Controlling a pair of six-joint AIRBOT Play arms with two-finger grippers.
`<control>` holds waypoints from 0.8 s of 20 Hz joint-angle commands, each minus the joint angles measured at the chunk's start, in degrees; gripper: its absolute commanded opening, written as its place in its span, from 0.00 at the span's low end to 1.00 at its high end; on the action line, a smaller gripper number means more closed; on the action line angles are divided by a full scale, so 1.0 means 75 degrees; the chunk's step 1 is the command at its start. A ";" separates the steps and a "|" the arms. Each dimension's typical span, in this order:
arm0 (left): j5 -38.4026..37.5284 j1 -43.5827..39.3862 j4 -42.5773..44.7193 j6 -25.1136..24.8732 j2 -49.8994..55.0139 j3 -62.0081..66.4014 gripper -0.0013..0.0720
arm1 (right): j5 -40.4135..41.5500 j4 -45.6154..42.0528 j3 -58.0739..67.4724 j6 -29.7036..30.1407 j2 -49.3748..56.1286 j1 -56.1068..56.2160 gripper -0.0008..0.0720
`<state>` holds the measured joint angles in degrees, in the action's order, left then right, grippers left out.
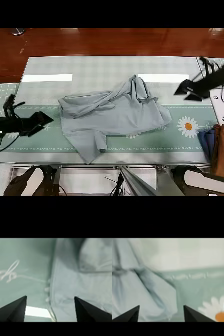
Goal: Fold the shirts.
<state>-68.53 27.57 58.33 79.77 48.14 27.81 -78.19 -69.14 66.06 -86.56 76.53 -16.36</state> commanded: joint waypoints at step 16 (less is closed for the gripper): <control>0.1139 -0.0463 -0.3130 -0.2288 0.1408 -0.1880 0.92 | 0.2002 0.2667 -0.4500 0.1498 -0.3028 -0.0938 0.88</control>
<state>-64.38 27.86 35.73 64.07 56.14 13.96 -64.10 -50.37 32.58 -75.57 54.04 -23.33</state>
